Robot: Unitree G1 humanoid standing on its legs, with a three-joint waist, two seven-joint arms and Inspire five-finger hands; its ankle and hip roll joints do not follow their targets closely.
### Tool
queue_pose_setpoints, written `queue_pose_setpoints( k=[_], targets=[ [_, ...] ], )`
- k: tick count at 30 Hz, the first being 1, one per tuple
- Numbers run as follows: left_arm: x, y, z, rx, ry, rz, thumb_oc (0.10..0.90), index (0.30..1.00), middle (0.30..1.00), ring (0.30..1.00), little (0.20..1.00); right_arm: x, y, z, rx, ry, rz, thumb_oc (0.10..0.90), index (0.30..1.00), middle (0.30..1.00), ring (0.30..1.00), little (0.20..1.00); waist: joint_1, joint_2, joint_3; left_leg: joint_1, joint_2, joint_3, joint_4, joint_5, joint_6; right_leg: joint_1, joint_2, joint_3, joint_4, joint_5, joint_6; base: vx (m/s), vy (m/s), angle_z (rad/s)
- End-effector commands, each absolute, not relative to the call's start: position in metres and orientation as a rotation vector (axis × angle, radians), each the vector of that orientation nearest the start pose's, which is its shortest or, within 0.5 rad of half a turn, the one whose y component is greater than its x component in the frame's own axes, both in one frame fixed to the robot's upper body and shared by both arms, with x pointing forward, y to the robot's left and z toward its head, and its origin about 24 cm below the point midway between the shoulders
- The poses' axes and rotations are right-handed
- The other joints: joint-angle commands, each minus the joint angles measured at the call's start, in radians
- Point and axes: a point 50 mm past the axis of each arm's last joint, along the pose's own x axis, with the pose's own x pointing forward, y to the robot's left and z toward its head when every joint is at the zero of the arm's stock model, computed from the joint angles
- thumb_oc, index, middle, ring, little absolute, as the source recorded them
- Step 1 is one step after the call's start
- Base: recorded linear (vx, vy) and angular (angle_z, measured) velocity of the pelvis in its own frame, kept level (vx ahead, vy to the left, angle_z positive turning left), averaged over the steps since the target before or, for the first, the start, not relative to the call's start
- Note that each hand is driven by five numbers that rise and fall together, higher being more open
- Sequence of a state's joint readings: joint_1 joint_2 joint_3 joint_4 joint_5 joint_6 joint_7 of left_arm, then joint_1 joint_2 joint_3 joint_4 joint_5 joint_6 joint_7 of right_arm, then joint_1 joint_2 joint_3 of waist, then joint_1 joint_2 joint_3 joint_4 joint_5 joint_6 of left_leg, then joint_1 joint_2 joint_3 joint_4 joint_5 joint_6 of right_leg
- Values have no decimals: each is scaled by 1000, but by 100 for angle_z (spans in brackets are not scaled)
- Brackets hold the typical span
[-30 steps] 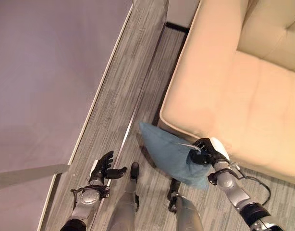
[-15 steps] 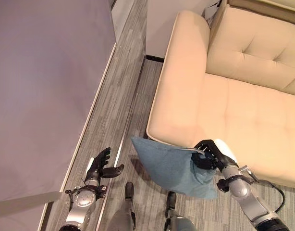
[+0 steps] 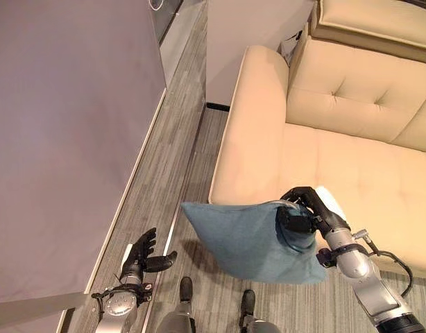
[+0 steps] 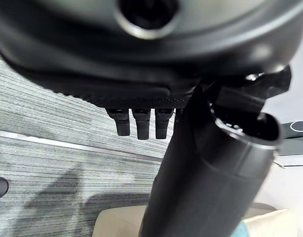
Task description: Pick up all the scattered cushions and arrange them neatly on the sofa.
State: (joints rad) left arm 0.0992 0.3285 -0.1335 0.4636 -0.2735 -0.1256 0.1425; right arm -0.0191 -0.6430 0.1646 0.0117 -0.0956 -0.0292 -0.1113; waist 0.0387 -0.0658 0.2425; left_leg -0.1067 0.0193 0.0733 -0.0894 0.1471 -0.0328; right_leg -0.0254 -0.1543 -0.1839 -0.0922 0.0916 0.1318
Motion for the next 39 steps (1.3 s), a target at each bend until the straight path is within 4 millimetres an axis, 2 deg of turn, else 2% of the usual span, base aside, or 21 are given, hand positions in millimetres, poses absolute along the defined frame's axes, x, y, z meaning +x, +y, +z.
queue_pose_setpoints(
  k=[1,5,14,17,18,24,39],
  targets=[
    [206,232,-53,136,373,165,800,900,900,900,900,272,-214,188,-487,-657,-57,400,300,300,300,300,18,-40,-229,84,8,-18,2,-183,-20,22,-8,-48,25,-66,52,0,0,0],
    [218,221,-43,123,315,129,800,900,900,900,900,273,-204,200,-370,-730,-42,400,300,300,300,300,18,-48,-245,93,12,-17,2,-188,-21,28,-2,-45,22,-70,50,27,3,0],
    [243,209,-18,145,189,93,800,900,900,900,900,269,-183,222,-263,-843,48,400,300,300,300,300,8,-57,-266,101,19,-11,2,-193,-24,30,2,-40,18,-66,50,0,0,0],
    [245,206,-15,142,174,84,800,900,900,900,900,267,-179,229,-243,-879,69,400,300,300,300,300,5,-57,-270,103,20,-9,2,-195,-24,30,2,-37,16,-65,50,25,24,-8],
    [249,204,-9,124,143,80,800,900,900,900,900,263,-174,240,-224,-935,96,400,300,300,300,300,2,-58,-276,107,20,-4,2,-198,-24,31,4,-31,14,-63,51,32,34,-15],
    [254,200,2,63,93,79,800,900,900,900,900,258,-167,259,-170,-1024,130,400,300,300,300,300,0,-66,-288,116,22,2,2,-204,-23,32,5,-25,13,-60,52,12,17,-6],
    [268,184,25,18,-10,21,800,900,900,900,900,247,-159,272,-80,-1108,200,400,300,300,300,300,-14,-73,-306,118,24,7,2,-208,-24,30,6,-19,12,-59,51,0,0,0]
  ],
)
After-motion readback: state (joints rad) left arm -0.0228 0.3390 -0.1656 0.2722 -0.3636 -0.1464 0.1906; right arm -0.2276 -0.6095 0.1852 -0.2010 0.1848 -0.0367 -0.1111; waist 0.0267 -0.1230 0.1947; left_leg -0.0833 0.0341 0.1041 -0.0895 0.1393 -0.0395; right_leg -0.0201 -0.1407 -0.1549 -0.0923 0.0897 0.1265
